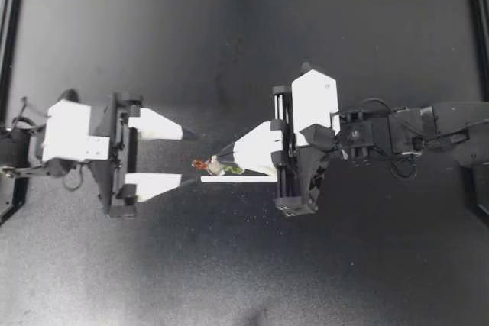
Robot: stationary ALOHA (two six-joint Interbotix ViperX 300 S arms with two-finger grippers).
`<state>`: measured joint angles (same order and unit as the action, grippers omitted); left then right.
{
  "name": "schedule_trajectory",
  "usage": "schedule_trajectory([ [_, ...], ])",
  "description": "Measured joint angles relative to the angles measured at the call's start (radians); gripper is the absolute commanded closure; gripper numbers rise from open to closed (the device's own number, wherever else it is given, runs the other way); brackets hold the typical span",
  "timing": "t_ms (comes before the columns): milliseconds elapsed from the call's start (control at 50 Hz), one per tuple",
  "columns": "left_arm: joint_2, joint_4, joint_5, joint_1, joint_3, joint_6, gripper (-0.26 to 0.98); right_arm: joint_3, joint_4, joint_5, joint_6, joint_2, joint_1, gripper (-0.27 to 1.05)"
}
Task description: Pick up the candy and unwrap it.
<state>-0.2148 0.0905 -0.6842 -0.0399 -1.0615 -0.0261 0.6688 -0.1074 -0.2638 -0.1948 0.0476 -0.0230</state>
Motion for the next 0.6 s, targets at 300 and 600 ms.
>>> schedule_trajectory([
  [300, 0.037, -0.008, 0.002, -0.002, 0.035, 0.077, 0.17, 0.0, 0.0, 0.015, 0.006, 0.0, 0.0, 0.97],
  [600, 0.055, -0.008, 0.002, -0.002, 0.066, 0.075, 0.17, -0.002, 0.0, 0.028, 0.003, 0.0, 0.002, 0.97],
])
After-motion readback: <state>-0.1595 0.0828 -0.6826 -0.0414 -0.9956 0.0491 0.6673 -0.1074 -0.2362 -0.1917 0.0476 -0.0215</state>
